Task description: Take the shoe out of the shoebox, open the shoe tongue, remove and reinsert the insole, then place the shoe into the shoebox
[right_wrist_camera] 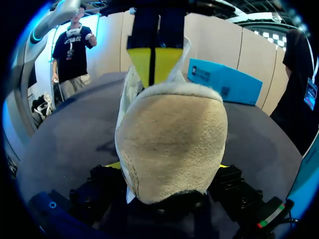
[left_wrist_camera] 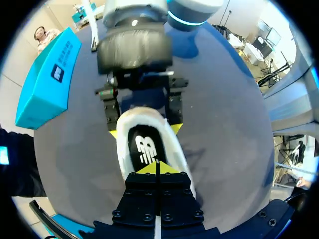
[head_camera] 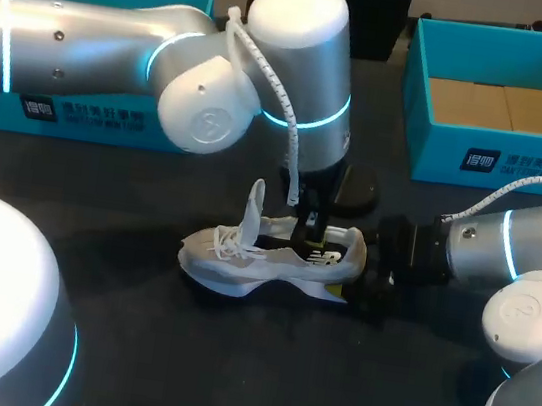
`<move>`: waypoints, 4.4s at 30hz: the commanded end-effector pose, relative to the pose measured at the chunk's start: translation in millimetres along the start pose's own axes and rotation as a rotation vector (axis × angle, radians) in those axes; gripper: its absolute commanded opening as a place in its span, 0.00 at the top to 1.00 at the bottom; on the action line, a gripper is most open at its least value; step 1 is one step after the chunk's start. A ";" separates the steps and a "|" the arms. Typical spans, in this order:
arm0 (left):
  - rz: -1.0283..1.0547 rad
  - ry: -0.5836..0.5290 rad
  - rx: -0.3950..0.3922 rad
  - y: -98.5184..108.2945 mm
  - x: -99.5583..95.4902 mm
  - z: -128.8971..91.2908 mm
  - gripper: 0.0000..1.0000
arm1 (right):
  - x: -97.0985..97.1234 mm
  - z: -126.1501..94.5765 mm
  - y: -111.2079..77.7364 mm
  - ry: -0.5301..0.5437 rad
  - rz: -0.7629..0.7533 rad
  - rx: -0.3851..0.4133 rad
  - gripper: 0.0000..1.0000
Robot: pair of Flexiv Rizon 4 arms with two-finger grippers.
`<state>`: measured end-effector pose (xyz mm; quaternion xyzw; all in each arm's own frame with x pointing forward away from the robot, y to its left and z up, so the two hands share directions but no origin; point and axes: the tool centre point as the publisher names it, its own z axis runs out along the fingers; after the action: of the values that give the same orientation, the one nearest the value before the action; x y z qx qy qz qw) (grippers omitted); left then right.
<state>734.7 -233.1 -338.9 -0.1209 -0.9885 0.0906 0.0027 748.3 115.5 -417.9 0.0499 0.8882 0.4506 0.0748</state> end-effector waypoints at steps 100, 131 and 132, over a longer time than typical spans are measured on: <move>-0.017 -0.026 -0.096 42.3 0.1 29.8 1.00 | 0.7 -0.7 0.7 -0.002 0.000 0.002 1.00; -0.035 -0.116 -0.027 7.5 11.5 3.6 1.00 | 0.7 -0.7 0.7 -0.002 0.000 0.002 1.00; -0.036 -0.117 -0.026 5.5 11.3 3.1 1.00 | 0.7 -0.7 0.7 -0.002 0.000 0.002 1.00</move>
<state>728.0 -223.6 -345.6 -0.0986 -0.9904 0.0819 -0.0514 748.1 113.2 -418.6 0.0501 0.8882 0.4505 0.0751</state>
